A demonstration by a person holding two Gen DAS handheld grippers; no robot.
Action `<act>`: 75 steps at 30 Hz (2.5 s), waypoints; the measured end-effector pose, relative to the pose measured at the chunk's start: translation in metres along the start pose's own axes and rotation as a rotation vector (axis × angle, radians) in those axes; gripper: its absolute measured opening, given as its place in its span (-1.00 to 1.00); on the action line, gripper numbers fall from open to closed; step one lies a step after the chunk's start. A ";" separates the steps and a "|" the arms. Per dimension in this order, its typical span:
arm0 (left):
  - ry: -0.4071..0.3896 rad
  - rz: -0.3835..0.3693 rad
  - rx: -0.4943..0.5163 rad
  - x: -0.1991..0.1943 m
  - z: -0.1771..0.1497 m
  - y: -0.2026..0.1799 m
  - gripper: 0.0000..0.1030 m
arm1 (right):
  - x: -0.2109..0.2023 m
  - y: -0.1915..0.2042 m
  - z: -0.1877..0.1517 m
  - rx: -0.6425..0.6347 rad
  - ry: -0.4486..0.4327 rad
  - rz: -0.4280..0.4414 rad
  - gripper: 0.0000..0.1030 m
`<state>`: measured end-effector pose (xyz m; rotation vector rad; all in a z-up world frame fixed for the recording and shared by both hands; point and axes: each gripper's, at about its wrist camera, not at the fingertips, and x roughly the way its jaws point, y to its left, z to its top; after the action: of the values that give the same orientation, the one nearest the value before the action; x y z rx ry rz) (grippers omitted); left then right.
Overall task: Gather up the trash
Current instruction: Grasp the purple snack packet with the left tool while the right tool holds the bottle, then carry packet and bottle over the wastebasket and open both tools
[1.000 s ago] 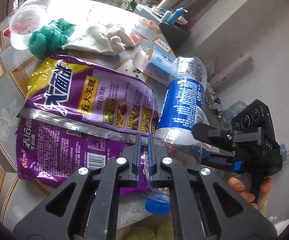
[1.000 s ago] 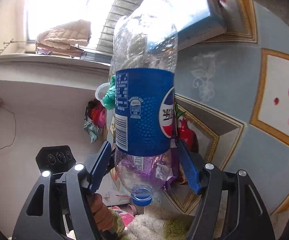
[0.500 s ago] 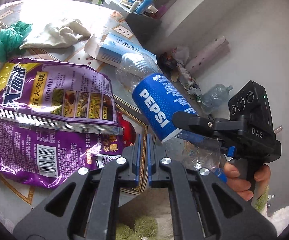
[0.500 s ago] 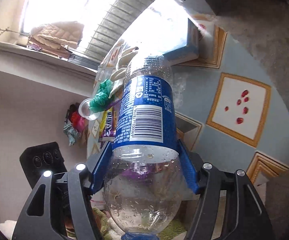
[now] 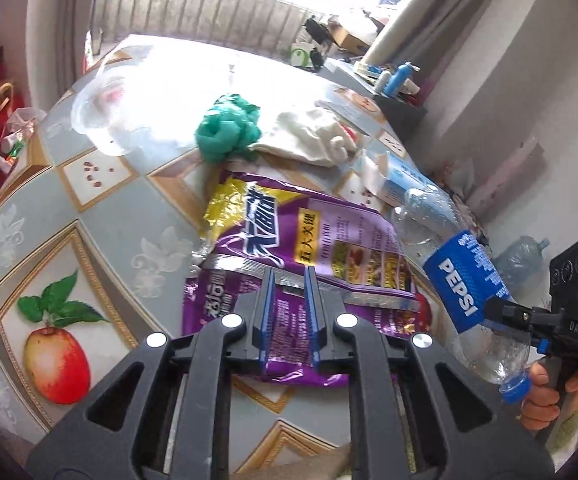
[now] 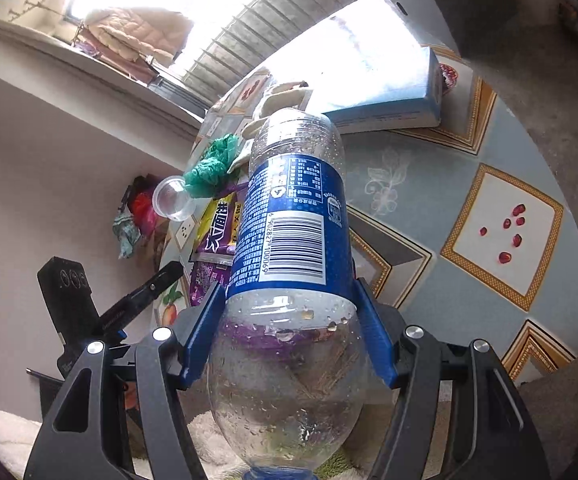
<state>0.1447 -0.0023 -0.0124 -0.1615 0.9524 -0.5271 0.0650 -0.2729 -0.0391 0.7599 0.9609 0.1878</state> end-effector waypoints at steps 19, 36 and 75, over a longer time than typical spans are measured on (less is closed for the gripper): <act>0.093 0.088 -0.175 0.031 0.014 0.057 -0.15 | 0.030 0.009 -0.002 -0.063 0.067 -0.109 0.22; 0.103 -0.177 -0.159 0.015 0.004 0.028 -0.44 | 0.033 0.010 -0.004 -0.069 0.067 -0.153 0.22; 0.220 -0.440 0.494 0.066 0.015 -0.319 -0.94 | -0.217 -0.181 -0.069 0.494 -0.491 -0.173 0.22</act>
<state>0.0734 -0.3121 0.0619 0.1403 0.9740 -1.1886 -0.1473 -0.4716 -0.0363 1.1040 0.5963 -0.3889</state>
